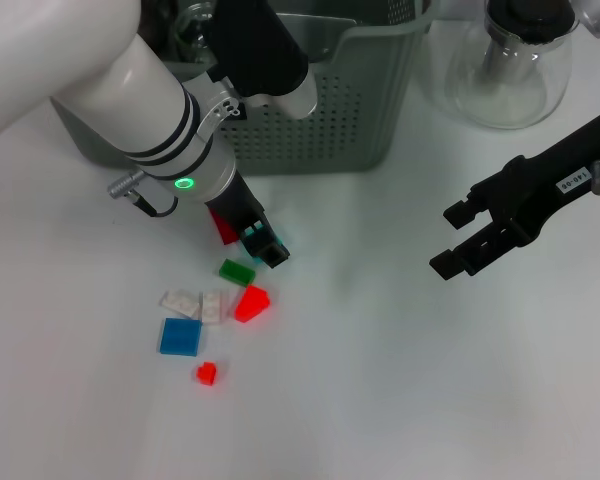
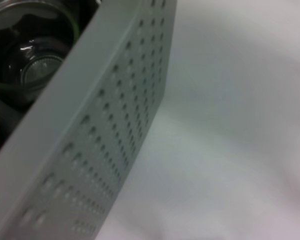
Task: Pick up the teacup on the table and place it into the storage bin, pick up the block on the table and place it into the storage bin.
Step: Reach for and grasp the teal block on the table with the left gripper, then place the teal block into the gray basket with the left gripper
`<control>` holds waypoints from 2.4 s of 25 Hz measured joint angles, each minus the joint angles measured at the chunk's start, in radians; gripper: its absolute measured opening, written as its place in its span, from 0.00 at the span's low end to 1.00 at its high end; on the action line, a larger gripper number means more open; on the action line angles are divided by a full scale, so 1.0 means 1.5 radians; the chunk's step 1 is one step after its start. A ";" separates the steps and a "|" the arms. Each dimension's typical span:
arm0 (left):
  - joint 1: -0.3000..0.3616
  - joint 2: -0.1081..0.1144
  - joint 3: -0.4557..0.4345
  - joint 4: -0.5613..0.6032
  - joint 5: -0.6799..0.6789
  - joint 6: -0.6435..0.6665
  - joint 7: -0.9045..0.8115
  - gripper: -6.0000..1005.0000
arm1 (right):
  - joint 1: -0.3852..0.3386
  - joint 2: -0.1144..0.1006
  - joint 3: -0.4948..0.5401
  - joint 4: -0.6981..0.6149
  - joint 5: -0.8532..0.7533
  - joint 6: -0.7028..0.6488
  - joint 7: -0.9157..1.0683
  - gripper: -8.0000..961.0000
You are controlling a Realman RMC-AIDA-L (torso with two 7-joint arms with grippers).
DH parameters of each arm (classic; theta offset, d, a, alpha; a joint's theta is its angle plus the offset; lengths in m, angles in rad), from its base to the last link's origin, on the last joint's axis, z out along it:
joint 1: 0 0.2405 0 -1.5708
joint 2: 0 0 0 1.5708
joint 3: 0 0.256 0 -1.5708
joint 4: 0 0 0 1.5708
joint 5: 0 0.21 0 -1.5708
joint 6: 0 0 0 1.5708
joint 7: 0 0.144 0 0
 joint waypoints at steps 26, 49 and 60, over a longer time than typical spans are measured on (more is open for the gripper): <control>0.001 0.001 0.045 0.004 0.002 -0.008 -0.026 0.41 | -0.002 0.000 -0.001 0.005 -0.001 0.006 -0.001 0.97; -0.024 0.060 -0.363 0.317 -0.183 0.157 0.001 0.40 | 0.007 -0.004 0.002 0.003 -0.001 0.005 0.009 0.97; -0.178 0.083 -0.362 -0.060 0.026 -0.110 -0.047 0.40 | 0.017 -0.005 -0.002 0.005 -0.001 0.005 0.021 0.97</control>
